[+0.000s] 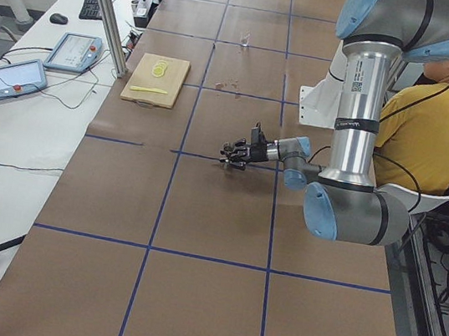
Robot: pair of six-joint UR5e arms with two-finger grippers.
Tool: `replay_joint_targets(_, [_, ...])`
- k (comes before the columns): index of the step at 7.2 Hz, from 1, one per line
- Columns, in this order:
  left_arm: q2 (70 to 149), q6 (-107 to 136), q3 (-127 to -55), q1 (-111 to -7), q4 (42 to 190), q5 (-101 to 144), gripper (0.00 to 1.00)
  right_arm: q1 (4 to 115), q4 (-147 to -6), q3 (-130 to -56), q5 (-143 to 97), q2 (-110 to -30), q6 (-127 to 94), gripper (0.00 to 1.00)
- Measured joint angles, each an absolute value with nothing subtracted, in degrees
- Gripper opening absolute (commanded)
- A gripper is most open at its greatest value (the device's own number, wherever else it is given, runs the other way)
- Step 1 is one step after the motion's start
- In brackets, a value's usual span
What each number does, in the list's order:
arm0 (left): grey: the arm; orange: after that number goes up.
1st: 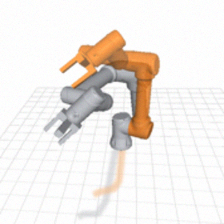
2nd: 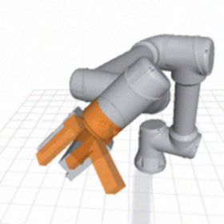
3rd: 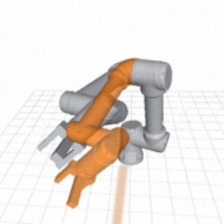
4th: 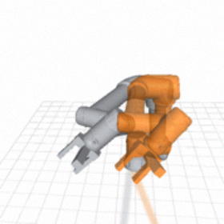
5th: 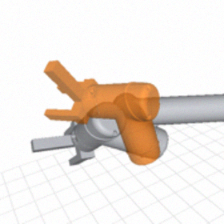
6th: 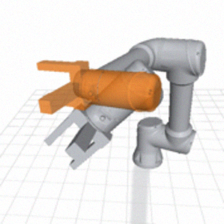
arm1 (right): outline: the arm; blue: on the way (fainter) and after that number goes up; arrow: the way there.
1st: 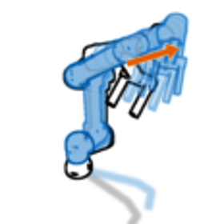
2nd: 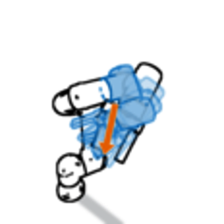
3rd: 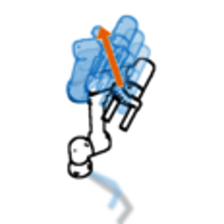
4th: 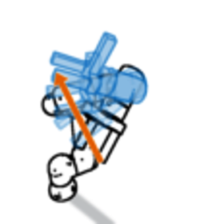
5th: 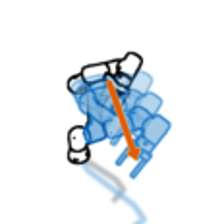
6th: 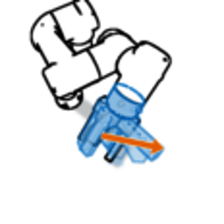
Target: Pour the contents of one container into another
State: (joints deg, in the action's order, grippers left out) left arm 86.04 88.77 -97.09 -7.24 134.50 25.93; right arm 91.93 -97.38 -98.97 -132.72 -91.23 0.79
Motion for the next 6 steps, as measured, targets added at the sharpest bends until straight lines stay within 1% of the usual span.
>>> replay_joint_targets(1, [86.0,88.8,-97.1,-7.2,134.5,25.9,0.48,91.9,-97.4,-99.0,-132.7,-91.2,0.8,1.0])
replay_joint_targets(2, [86.0,88.8,-97.1,-7.2,134.5,25.9,0.59,91.9,-97.4,-99.0,-132.7,-91.2,0.8,1.0])
replay_joint_targets(3, [86.0,88.8,-97.1,-7.1,134.5,25.9,1.0,91.9,-97.4,-99.0,-132.7,-91.2,0.8,1.0])
replay_joint_targets(6, [85.7,88.7,-97.2,-7.1,134.6,25.1,1.0,91.9,-97.4,-99.0,-132.7,-91.3,0.8,1.0])
